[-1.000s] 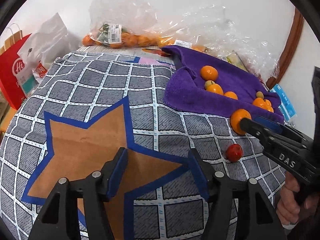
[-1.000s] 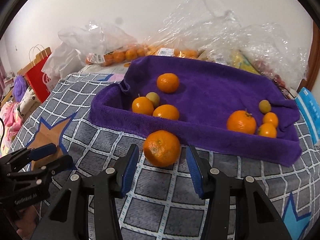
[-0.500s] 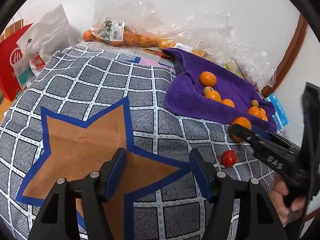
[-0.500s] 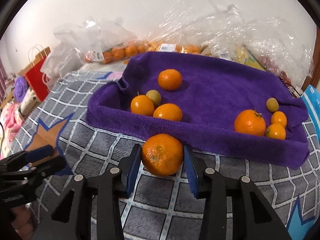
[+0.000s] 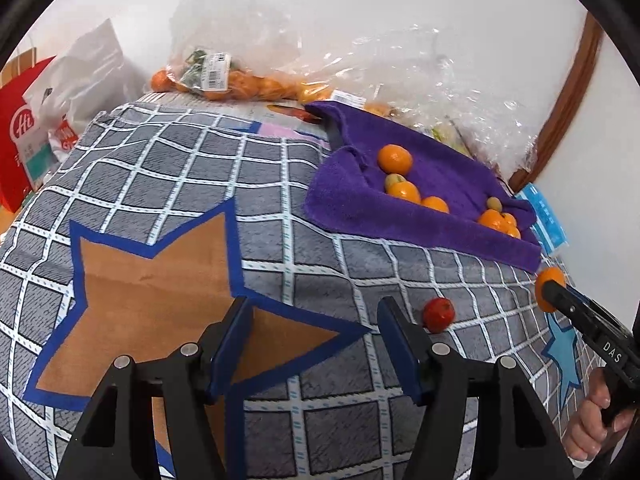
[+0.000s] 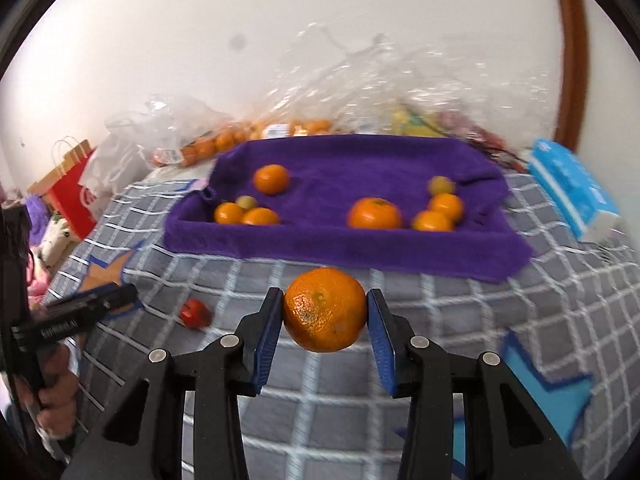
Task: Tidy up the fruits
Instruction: 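Lift the large orange in the right gripper while the left closes on the red apple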
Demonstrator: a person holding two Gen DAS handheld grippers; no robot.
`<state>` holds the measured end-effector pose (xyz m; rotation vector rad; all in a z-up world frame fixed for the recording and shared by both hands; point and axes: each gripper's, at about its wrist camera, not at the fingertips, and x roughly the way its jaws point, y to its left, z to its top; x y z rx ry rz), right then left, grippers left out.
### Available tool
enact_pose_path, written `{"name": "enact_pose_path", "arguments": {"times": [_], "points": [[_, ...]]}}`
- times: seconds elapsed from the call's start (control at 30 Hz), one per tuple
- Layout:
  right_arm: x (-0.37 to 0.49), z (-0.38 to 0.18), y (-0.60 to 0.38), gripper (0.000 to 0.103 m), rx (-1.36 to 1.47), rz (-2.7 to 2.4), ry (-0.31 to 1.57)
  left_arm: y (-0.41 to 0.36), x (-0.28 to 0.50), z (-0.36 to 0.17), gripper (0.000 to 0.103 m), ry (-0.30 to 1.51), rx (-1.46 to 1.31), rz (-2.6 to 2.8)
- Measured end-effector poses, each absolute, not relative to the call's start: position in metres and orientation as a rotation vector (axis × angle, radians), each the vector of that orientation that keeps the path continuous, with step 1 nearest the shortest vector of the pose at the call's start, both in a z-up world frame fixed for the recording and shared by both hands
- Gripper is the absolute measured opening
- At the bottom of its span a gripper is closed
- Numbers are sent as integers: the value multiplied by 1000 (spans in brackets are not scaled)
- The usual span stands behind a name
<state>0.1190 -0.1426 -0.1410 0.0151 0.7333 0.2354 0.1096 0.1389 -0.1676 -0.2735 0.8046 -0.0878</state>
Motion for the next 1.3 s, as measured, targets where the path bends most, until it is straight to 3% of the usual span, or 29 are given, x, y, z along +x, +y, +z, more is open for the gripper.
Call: {"name": "enact_pose_path", "arguments": {"times": [0.2,0.57,0.93,1.3], "points": [[103,-146,-172,42,58,225,733,121,97,-160,61,816,-308,-156],[87,-151,-185,42,70,232,713,65,105,-159,51,853,-177,-201],[73,-150,-196,42,68,229,684,40,126,-169,32,897,-94,-189],[75,-153,-198,42,76,232,685,27,133,-173,32,866,5,-195]]}}
